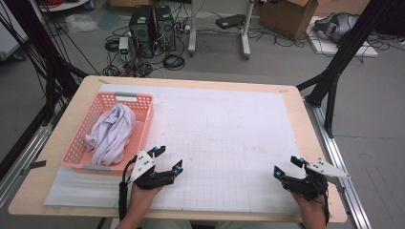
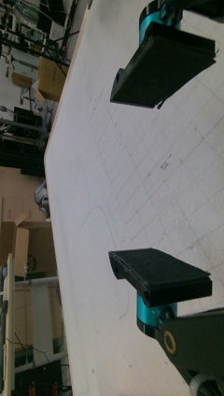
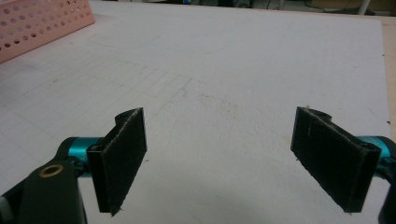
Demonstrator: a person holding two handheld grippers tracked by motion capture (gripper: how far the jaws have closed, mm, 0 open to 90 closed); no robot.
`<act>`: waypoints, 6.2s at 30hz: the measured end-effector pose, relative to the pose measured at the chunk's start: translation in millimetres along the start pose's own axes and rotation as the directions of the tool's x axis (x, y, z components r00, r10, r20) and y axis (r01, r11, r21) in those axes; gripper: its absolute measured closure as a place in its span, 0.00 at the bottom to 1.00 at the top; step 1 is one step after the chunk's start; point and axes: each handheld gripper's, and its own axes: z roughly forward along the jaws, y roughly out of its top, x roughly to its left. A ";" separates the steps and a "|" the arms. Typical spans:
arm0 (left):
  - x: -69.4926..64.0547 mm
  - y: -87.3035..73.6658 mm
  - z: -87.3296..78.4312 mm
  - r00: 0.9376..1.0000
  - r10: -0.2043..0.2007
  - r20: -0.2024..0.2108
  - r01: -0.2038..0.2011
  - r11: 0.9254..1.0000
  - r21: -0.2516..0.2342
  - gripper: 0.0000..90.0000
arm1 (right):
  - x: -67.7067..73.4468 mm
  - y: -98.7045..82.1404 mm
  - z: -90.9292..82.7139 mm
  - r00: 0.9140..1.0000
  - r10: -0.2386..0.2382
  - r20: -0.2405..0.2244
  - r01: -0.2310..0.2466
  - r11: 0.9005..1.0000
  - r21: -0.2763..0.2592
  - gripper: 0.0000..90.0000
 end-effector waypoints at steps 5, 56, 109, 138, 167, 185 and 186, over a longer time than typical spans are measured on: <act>0.5 -0.1 0.2 1.000 -0.007 -0.002 0.007 1.000 -0.003 0.22 | 1.1 -0.2 -2.9 1.000 -0.018 0.009 0.018 1.000 -0.009 0.19; 69.2 119.0 -55.7 1.000 -0.004 -0.023 0.002 0.998 -0.059 0.21 | 1.2 -5.0 -13.5 0.999 0.033 -0.026 -0.034 0.999 -0.019 0.20; 187.7 41.1 3.7 0.907 0.070 -0.416 0.245 0.714 0.655 0.17 | 0.4 -3.3 -6.9 0.997 0.059 -0.044 -0.061 0.998 -0.032 0.20; 185.2 60.4 -19.1 0.910 -0.073 -0.408 0.286 0.822 0.492 0.65 | -5.1 -5.2 -12.5 0.995 0.091 -0.034 -0.093 0.994 -0.053 0.20; 178.0 87.7 -60.8 0.932 -0.213 -0.294 0.218 0.976 -0.017 0.65 | -5.1 -6.1 -6.9 0.994 0.096 -0.054 -0.098 0.994 -0.044 0.20; 160.0 106.8 -63.6 0.990 -0.082 -0.114 0.069 0.990 -0.121 0.65 | -2.0 -5.8 -4.2 0.995 0.082 -0.055 -0.084 0.996 -0.032 0.20; 158.1 108.1 -62.2 0.992 -0.078 -0.095 0.066 0.990 -0.121 0.65 | -2.0 -5.9 -3.8 0.995 0.078 -0.056 -0.080 0.996 -0.029 0.20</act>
